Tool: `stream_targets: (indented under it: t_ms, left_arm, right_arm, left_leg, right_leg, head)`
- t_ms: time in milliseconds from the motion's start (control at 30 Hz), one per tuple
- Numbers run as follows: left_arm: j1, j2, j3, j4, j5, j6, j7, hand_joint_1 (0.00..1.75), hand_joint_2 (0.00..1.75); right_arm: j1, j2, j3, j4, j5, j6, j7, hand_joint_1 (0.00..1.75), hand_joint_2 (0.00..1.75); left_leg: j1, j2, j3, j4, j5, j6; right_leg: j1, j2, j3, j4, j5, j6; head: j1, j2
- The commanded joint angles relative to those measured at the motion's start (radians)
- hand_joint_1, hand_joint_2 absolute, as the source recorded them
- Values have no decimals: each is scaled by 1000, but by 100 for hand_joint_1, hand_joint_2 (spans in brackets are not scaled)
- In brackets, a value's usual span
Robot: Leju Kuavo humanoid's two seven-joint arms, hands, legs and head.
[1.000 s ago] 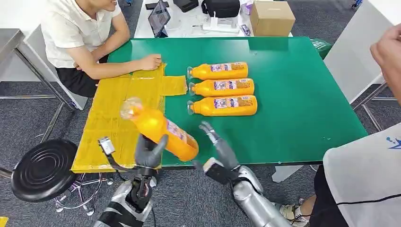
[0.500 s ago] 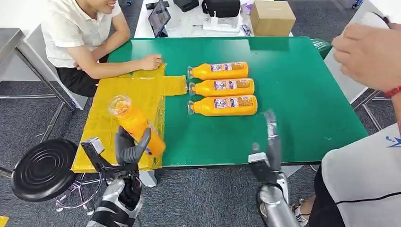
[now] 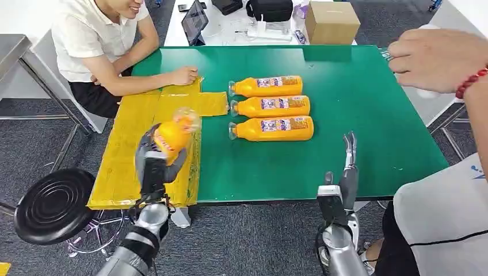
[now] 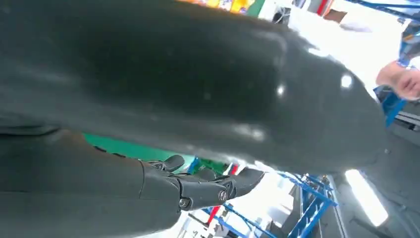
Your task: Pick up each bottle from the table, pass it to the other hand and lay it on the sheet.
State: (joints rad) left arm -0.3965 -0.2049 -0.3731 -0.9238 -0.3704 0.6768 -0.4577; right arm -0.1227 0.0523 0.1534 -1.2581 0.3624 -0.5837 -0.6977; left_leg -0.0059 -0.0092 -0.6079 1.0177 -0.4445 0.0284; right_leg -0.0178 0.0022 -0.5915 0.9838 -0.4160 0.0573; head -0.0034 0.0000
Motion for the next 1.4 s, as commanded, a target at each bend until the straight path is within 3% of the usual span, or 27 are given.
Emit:
stream_targets:
  t_ms: [33, 67, 333, 433, 500, 533, 567, 600, 633, 667, 700, 733, 767, 800, 833, 900, 1067, 1267, 1400]
  left_arm:
    - [-188, 20, -28, 321, -348, 21, 171, 171, 175]
    - [-201, 25, -46, 345, -444, 17, 244, 166, 175]
    - [-203, 28, -44, 348, -444, 14, 244, 162, 175]
    - [-256, 36, -95, 433, -577, -83, 363, 150, 175]
    - [-283, 38, -117, 471, -624, -129, 404, 126, 175]
    - [-288, 37, -115, 479, -624, -145, 405, 73, 175]
    - [-297, 34, -109, 496, -620, -179, 404, 84, 175]
    - [-307, 32, -103, 512, -614, -218, 405, 84, 175]
    - [-317, 32, -93, 527, -603, -264, 400, 98, 175]
    - [-323, 33, -98, 540, -610, -289, 404, 126, 175]
    - [-329, 31, -90, 550, -603, -314, 413, 120, 175]
    - [-335, 32, -82, 562, -597, -340, 419, 113, 175]
    - [-340, 34, -79, 572, -598, -349, 434, 61, 175]
    - [-340, 36, -75, 575, -599, -344, 444, 31, 175]
    - [-340, 37, -67, 581, -594, -348, 450, 16, 175]
    - [-346, 42, -66, 604, -600, -381, 470, 3, 175]
    - [-353, 56, -63, 638, -604, -496, 488, 0, 175]
    - [-345, 59, -21, 617, -545, -623, 395, 0, 175]
    - [-335, 56, 34, 601, -470, -667, 319, 0, 175]
  right_arm:
    - [-60, 12, 57, 103, -22, 14, 0, 0, 0]
    - [-61, 13, 57, 106, -23, 22, 0, 0, 0]
    - [-61, 13, 57, 106, -23, 22, 0, 0, 0]
    - [-67, 20, 46, 120, -20, 54, 0, 0, 0]
    - [-71, 22, 45, 127, -18, 64, 0, 0, 0]
    - [-73, 23, 45, 130, -19, 69, 0, 0, 0]
    - [-77, 23, 47, 132, -21, 76, 0, 0, 0]
    - [-78, 23, 48, 134, -21, 76, 0, 0, 0]
    - [-82, 23, 49, 141, -22, 75, 0, 0, 0]
    - [-85, 23, 47, 148, -22, 78, 0, 0, 0]
    - [-87, 22, 48, 152, -23, 78, 0, 0, 0]
    - [-89, 21, 48, 158, -25, 81, 0, 0, 0]
    - [-90, 20, 49, 162, -28, 80, 0, 0, 0]
    - [-91, 20, 49, 166, -29, 79, 0, 0, 0]
    - [-92, 20, 51, 168, -31, 79, 0, 0, 0]
    - [-95, 20, 53, 180, -35, 76, 0, 0, 0]
    - [-103, 19, 57, 202, -48, 67, 0, 0, 0]
    - [-101, 7, 78, 205, -71, 52, 0, 0, 0]
    - [-101, 3, 93, 205, -80, 40, 0, 0, 0]
  left_leg:
    - [1, 2, 4, -1, -1, -2]
    - [1, 1, 5, -1, -1, -2]
    - [1, 2, 4, 0, -1, -2]
    - [1, 1, 2, 0, -1, -2]
    - [1, 1, 2, 0, -1, -2]
    - [2, 2, 4, 0, -1, -3]
    - [1, 1, 2, 0, -1, -2]
    - [2, 2, 3, 0, -1, -2]
    - [1, 2, 3, 0, -1, -2]
    - [1, 1, 2, 0, -1, -2]
    - [1, 2, 3, 0, -1, -2]
    - [2, 2, 4, 0, -2, -3]
    - [1, 2, 4, 0, -1, -2]
    - [2, 2, 5, 0, -2, -2]
    - [1, 2, 3, 0, -1, -2]
    - [1, 3, 4, -1, -1, -2]
    - [1, 2, 3, 0, -1, -2]
    - [2, 5, 8, -1, -2, -3]
    - [1, 0, 9, -1, 0, -2]
  right_leg:
    - [1, 1, 4, -1, 0, -2]
    - [2, 0, 5, -1, -1, -3]
    - [1, 2, 4, 0, -1, -2]
    - [1, 0, 2, 0, -1, -2]
    - [1, 1, 2, 0, 0, -2]
    - [2, 1, 4, 0, -1, -3]
    - [1, 1, 2, 0, 0, -2]
    - [2, 1, 3, 0, -1, -3]
    - [2, 2, 3, 0, 0, -2]
    - [1, 1, 2, 0, 0, -2]
    - [2, 1, 3, 0, -1, -2]
    - [2, 2, 4, 0, -1, -3]
    - [2, 2, 3, 0, -1, -3]
    - [2, 2, 5, 0, -1, -3]
    - [1, 2, 3, 0, -1, -2]
    - [1, 3, 3, 0, 0, -2]
    - [1, 2, 3, 0, 0, -2]
    - [2, 4, 7, -1, 0, -4]
    - [1, 1, 9, -1, 0, -2]
  head:
    - [0, 0]
    - [0, 0]
    - [0, 0]
    - [0, 0]
    - [0, 0]
    - [0, 0]
    - [0, 0]
    - [0, 0]
    - [0, 0]
    - [0, 0]
    - [0, 0]
    - [0, 0]
    - [0, 0]
    - [0, 0]
    - [0, 0]
    - [0, 0]
    - [0, 0]
    - [0, 0]
    - [0, 0]
